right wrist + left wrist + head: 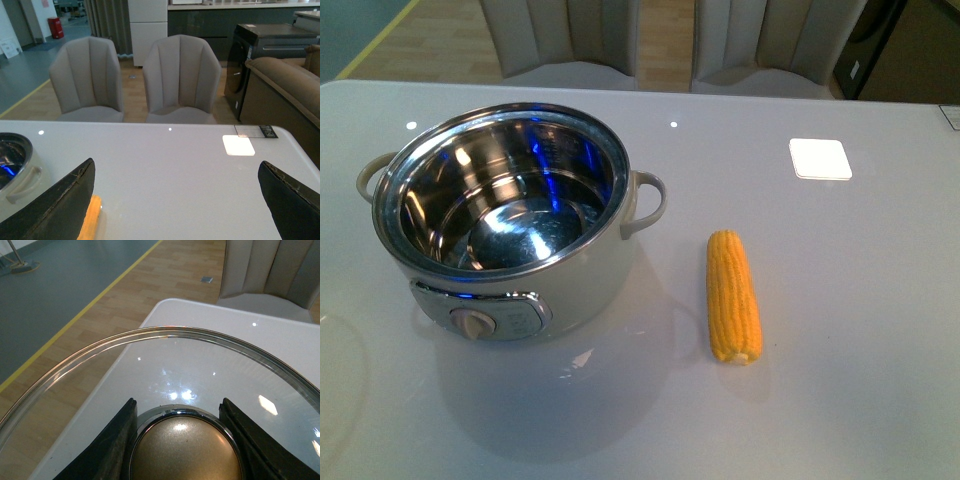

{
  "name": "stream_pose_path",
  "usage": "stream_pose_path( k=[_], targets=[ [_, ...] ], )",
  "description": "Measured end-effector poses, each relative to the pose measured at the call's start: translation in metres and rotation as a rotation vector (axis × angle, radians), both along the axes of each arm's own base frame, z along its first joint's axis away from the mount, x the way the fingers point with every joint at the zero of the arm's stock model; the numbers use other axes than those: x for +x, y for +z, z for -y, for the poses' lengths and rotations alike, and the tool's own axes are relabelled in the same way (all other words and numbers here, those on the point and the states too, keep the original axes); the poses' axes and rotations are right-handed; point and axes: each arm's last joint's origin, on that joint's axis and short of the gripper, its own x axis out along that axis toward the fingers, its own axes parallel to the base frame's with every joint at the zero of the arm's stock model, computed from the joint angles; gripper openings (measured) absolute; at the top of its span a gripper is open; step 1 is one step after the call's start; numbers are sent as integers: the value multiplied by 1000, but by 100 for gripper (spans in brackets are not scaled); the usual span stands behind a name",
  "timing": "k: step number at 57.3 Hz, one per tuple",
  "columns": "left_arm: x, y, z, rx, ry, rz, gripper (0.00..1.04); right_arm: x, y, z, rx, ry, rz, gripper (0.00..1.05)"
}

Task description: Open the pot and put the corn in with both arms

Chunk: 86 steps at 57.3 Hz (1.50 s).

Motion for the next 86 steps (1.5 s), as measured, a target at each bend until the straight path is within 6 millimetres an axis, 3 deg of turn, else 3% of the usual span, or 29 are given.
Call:
stream_pose_path(
  k=[10, 23, 45, 86],
  targets=[
    [2, -42, -7, -25, 7, -49, 43, 0, 0, 0, 0, 0, 0, 96],
    [18, -75, -22, -45, 12, -78, 43, 0, 0, 0, 0, 0, 0, 96],
    [34, -108, -31, -30, -26, -85, 43, 0, 0, 0, 0, 0, 0, 96],
    [42, -153, -31, -47, -54, -107, 43, 0, 0, 0, 0, 0, 0, 96]
  ],
)
